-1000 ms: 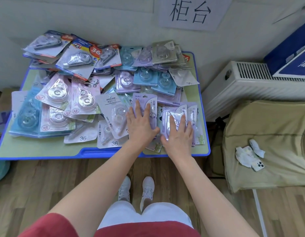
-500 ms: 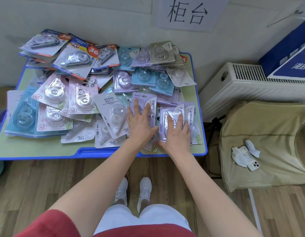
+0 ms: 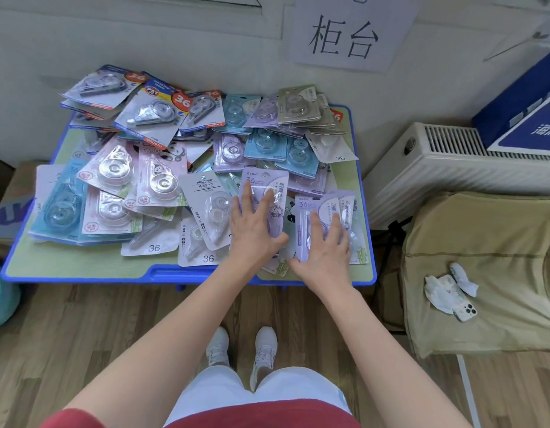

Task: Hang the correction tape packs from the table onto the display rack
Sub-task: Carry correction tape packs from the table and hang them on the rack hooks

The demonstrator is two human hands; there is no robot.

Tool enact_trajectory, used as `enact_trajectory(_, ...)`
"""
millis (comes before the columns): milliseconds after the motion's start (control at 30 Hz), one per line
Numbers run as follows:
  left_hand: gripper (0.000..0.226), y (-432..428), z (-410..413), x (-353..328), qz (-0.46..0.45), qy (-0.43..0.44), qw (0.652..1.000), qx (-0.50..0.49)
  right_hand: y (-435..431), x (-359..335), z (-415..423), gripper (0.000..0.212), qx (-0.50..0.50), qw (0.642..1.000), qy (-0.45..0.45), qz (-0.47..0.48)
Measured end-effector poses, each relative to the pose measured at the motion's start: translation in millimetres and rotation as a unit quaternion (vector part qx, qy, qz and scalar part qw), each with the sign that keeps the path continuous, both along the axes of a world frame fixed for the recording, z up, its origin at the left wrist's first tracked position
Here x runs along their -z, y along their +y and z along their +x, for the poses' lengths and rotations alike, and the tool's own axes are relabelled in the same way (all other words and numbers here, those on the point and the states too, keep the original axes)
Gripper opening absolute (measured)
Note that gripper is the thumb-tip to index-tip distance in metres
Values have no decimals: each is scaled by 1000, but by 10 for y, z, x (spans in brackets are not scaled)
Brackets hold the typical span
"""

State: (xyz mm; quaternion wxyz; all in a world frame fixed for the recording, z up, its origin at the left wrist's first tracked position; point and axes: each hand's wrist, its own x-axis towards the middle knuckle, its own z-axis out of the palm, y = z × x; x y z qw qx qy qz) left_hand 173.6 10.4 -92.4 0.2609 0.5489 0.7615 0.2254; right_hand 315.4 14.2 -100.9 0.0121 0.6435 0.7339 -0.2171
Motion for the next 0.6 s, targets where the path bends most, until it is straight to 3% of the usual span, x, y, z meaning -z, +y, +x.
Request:
enact_trajectory(333,80,-105,-15,-33,5,11,997,82,-398,-160,68,92,78,993,82,43)
enact_trajectory(600,79,-508,-116,-100,25,9,974,224,-1166,-227,-89,91,238,960,106,105)
